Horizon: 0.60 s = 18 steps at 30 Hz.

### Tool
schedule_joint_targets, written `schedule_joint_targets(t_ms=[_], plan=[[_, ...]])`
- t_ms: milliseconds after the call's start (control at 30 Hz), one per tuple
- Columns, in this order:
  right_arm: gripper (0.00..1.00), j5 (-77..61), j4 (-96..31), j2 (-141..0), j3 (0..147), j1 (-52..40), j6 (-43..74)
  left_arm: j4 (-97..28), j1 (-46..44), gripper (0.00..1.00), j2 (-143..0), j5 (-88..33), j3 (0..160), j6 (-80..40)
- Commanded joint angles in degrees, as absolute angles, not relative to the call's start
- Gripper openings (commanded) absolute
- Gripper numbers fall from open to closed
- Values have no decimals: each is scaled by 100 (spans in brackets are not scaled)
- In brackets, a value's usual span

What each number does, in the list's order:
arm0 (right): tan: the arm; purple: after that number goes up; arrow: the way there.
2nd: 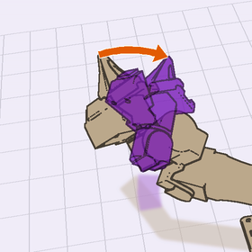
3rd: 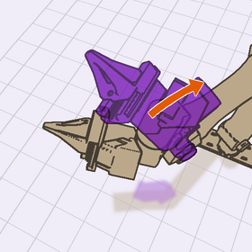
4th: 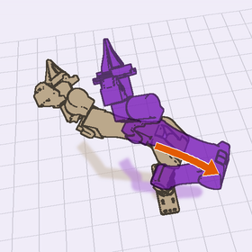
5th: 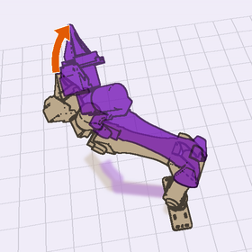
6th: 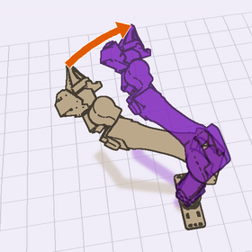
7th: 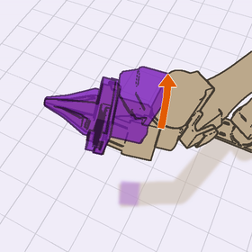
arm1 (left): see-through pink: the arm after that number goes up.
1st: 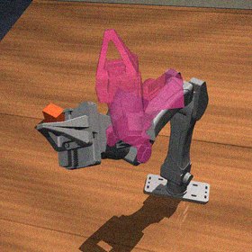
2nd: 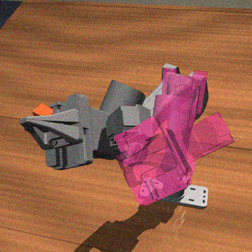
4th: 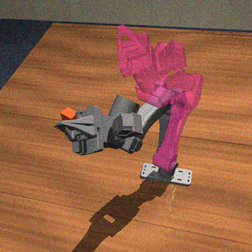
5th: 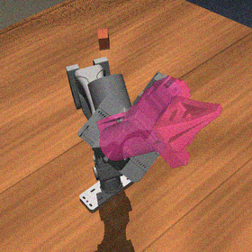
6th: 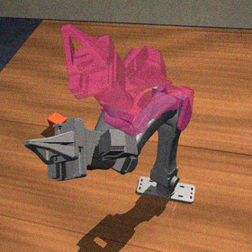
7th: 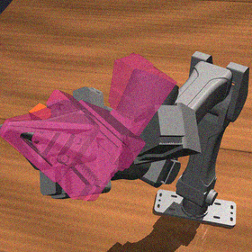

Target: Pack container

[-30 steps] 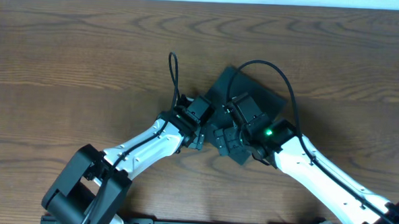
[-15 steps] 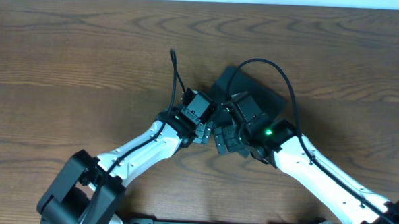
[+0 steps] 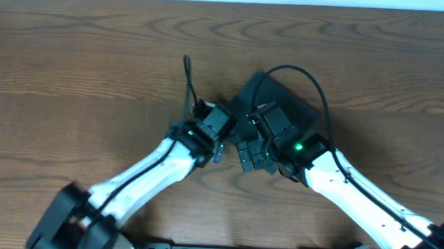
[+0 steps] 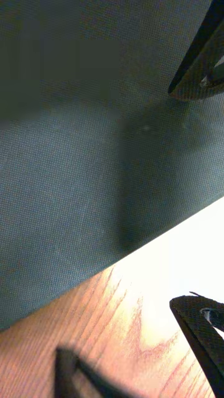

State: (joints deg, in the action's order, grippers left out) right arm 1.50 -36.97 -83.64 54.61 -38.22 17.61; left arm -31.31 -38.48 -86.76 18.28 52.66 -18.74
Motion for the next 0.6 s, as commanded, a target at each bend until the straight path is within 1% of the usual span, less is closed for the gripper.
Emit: schedule_joint_targets(t_ms=[0,100,167,300,367,433,500,567], plan=[[99,156,-3660,-8383,5422,-3905,1863,-2884,-3850,95,-8230,1946,5266,-1435],[99,176,-3645,-8132,5459,-3905,1865,-2563,-3839,95,-8165,1946,5266,-1044],[99,217,-3645,-7745,5481,-3909,1865,-2473,-3789,95,-8167,1942,5266,-1028],[99,694,-3913,-6803,5483,-3909,2246,-2449,-3505,95,-8165,1459,5435,-1026],[99,1079,-4241,-6412,5483,-3909,2622,-2449,-3249,95,-8169,1116,5616,-996],[99,1610,-4810,-6110,5481,-3909,3304,-2318,-2985,95,-8204,794,5789,-821],[99,2058,-5443,-5992,5470,-3907,4058,-2239,-2731,95,-8322,504,6007,-722],[99,2217,-5767,-6025,5454,-3907,4484,-2241,-2578,95,-8429,222,6156,-722]])
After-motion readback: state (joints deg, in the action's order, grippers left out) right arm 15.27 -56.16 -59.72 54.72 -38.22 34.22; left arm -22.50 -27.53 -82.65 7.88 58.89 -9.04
